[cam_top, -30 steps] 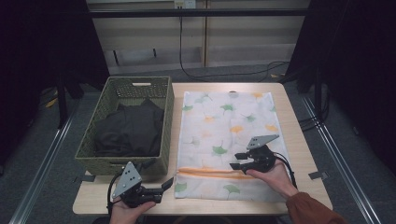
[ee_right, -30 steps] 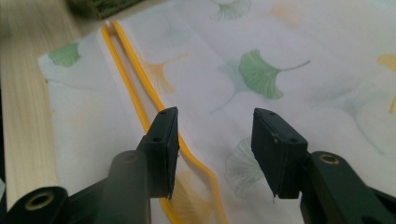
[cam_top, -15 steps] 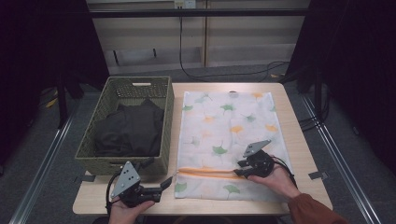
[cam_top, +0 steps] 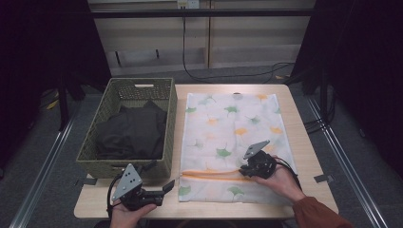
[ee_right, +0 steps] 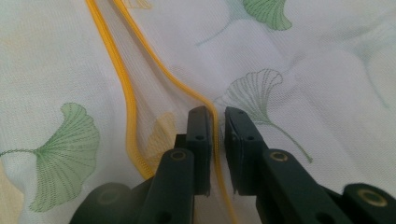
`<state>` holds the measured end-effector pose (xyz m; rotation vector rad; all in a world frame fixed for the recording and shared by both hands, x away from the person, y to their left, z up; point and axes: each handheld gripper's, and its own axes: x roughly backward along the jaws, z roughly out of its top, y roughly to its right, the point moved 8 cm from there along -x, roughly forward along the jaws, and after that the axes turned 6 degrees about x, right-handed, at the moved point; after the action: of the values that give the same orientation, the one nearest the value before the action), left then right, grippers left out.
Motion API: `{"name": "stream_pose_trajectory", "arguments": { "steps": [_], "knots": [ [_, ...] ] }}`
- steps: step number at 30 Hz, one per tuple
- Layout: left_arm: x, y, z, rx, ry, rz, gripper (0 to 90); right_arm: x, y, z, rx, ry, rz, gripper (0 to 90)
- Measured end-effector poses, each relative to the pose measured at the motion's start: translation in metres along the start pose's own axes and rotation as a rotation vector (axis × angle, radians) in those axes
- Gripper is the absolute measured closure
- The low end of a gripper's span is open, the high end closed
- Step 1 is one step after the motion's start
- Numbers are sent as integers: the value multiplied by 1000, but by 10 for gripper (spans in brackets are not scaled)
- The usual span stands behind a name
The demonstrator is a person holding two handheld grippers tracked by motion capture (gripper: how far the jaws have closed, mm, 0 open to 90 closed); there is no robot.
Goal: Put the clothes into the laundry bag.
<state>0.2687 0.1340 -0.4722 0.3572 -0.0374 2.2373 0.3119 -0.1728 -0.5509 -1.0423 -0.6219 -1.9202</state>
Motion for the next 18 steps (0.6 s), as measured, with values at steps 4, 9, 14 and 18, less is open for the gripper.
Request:
{"name": "stream_pose_trajectory", "arguments": {
  "steps": [4, 9, 14, 18],
  "knots": [
    [0, 0, 0, 7, 3, -4, 121, 0, 2, -1, -39, 12, 19, 875],
    [0, -1, 0, 27, 0, 3, 124, 0, 5, -2, -40, 44, 24, 889],
    [1, -1, 0, 13, 1, 4, 123, 8, 8, 1, -53, 93, 6, 892],
    [1, 0, 0, 9, -3, 0, 124, 10, 9, 2, -63, 120, -11, 893]
  ]
}}
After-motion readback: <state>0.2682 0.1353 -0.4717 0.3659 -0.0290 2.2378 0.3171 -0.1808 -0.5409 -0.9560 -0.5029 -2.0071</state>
